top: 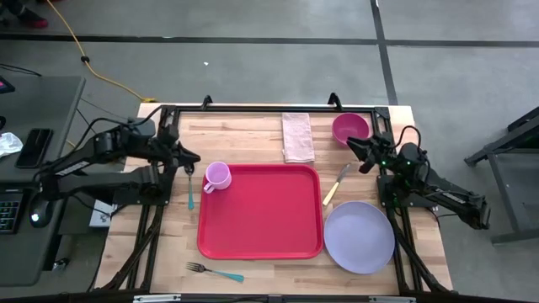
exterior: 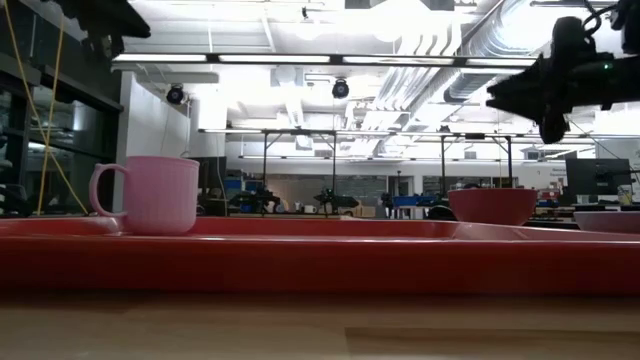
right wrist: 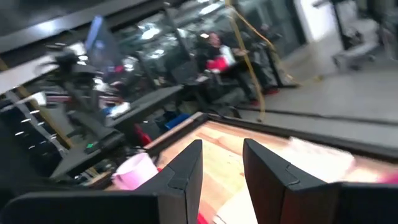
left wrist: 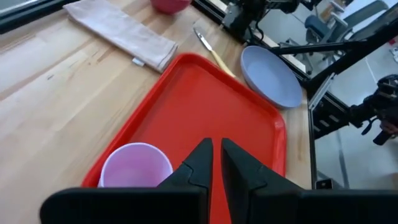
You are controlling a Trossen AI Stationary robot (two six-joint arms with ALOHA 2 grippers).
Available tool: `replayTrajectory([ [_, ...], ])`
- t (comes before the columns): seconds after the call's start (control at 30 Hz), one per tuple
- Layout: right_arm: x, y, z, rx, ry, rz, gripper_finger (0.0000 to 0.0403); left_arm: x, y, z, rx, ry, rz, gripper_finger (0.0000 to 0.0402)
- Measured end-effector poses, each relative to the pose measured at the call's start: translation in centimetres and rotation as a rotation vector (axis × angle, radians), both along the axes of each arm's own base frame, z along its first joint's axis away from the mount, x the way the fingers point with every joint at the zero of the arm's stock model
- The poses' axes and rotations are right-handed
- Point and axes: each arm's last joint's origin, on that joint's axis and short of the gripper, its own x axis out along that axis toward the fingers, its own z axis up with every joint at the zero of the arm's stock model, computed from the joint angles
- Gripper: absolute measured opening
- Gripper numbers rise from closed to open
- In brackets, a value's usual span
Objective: Set up tray
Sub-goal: Put the blue plate on the red serving tray to the bottom right of the purple mug
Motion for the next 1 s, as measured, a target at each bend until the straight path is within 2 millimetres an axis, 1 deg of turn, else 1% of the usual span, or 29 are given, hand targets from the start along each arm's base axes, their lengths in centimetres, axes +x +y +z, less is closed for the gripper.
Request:
replayTrajectory([
  [0.1, 0.0, 0.1, 0.5, -0.051, -0.030, 0.037, 0.0094, 0.1, 0.0, -1.1, 0.003, -0.012, 0.000, 0.0060],
  [0.27, 0.0, 0.3, 0.6, -0.066, -0.040, 0.084, 0.0094, 0.0, 0.0, -2.5, 0.007, -0.018, 0.005, 0.0058],
  [0.47, 0.1, 0.4, 0.6, -0.069, -0.037, 0.127, 0.0094, -0.6, -0.1, -3.5, 0.031, -0.079, 0.014, 0.0058],
  [0.7, 0.0, 0.4, 1.0, -0.105, -0.060, 0.123, 0.0094, -1.8, -0.4, -4.3, 0.071, -0.125, 0.068, 0.0057],
  [0.8, 0.0, 0.4, 1.2, -0.115, -0.073, 0.123, 0.0094, -2.0, -0.4, -4.7, 0.078, -0.151, 0.071, 0.0058],
  [0.9, -0.1, 0.5, 1.7, -0.125, -0.066, 0.121, 0.0094, -2.0, -0.4, -5.2, 0.084, -0.170, 0.075, 0.0056],
  [1.0, -0.4, 0.6, 2.9, -0.151, -0.063, 0.115, 0.0094, -1.6, -0.3, -5.8, 0.090, -0.182, 0.079, 0.0056],
])
